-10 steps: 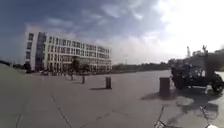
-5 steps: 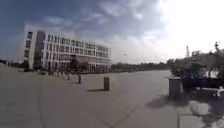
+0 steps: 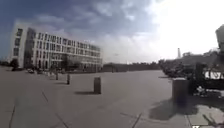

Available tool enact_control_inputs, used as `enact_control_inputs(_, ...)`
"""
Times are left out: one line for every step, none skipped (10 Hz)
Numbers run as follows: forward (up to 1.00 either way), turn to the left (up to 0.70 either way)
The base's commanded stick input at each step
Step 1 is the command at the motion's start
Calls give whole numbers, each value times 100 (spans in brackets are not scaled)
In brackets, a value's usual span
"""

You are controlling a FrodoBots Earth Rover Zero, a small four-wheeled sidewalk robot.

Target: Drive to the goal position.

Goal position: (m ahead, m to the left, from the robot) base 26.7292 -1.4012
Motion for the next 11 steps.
enact_control_inputs(85, -21)
enact_control_inputs(85, -9)
enact_control_inputs(85, 0)
enact_control_inputs(85, 0)
enact_control_inputs(85, 0)
enact_control_inputs(85, 0)
enact_control_inputs(85, 0)
enact_control_inputs(85, 0)
enact_control_inputs(85, 32)
enact_control_inputs(85, 33)
enact_control_inputs(85, 22)
